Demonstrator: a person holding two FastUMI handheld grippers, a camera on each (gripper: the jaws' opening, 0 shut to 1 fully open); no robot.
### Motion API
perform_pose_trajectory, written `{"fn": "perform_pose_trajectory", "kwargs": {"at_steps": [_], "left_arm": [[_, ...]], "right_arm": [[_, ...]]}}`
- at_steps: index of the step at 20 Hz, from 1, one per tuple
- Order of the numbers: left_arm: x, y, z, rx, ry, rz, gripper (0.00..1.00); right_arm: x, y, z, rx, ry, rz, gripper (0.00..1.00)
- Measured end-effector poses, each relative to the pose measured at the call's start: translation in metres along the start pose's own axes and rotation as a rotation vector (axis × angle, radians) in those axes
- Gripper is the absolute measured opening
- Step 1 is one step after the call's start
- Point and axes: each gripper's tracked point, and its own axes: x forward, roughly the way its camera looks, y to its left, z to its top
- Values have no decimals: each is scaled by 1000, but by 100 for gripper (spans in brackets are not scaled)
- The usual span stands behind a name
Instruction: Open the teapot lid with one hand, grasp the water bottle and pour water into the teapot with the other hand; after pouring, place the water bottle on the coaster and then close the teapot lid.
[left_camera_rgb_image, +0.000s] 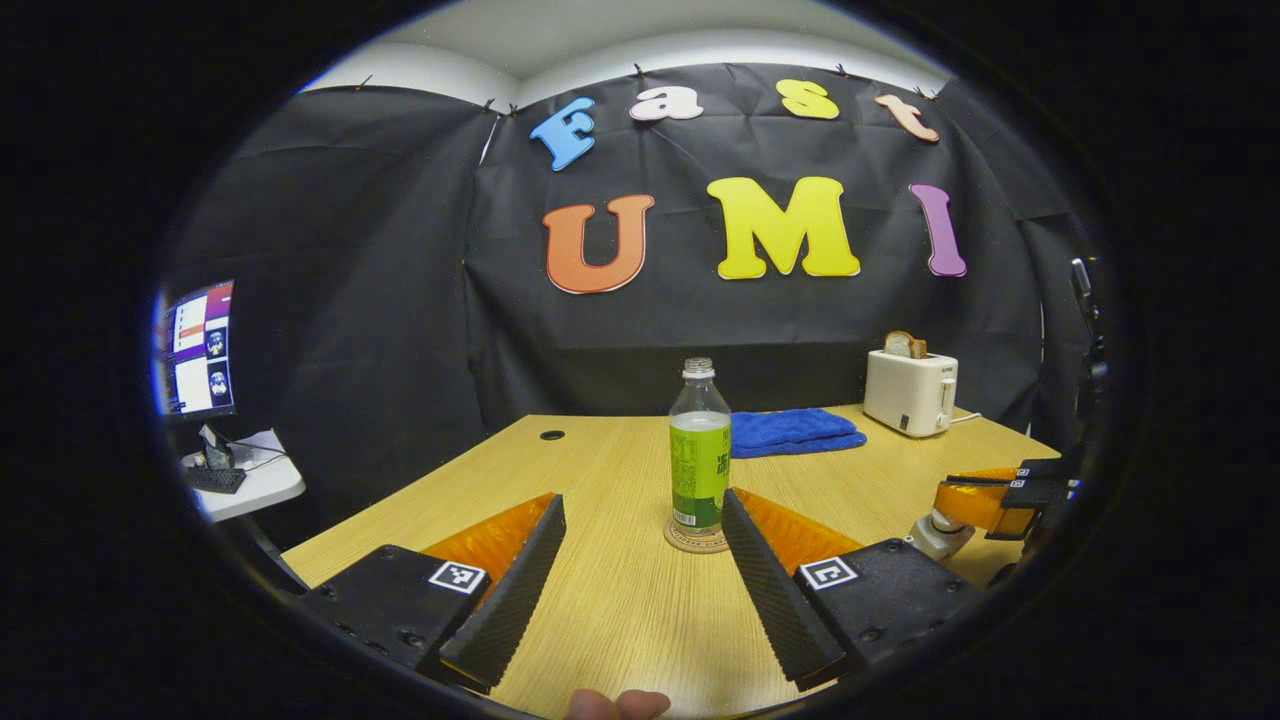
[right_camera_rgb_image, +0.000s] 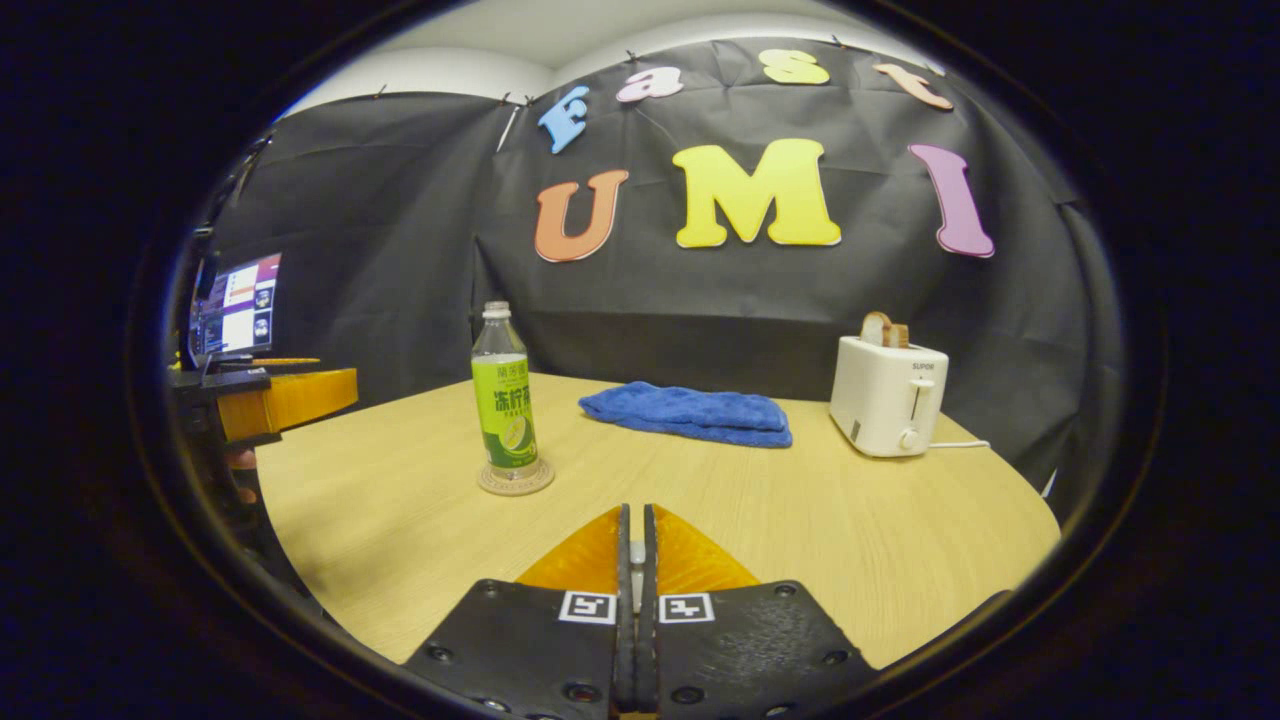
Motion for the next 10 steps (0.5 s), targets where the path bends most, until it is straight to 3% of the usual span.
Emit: {"fn": "perform_pose_trajectory", "kwargs": {"at_steps": [10], "left_arm": [[3,-6,2,1,2,-5,98]], "right_arm": [[3,-3,-11,5,2,-15,1]]}}
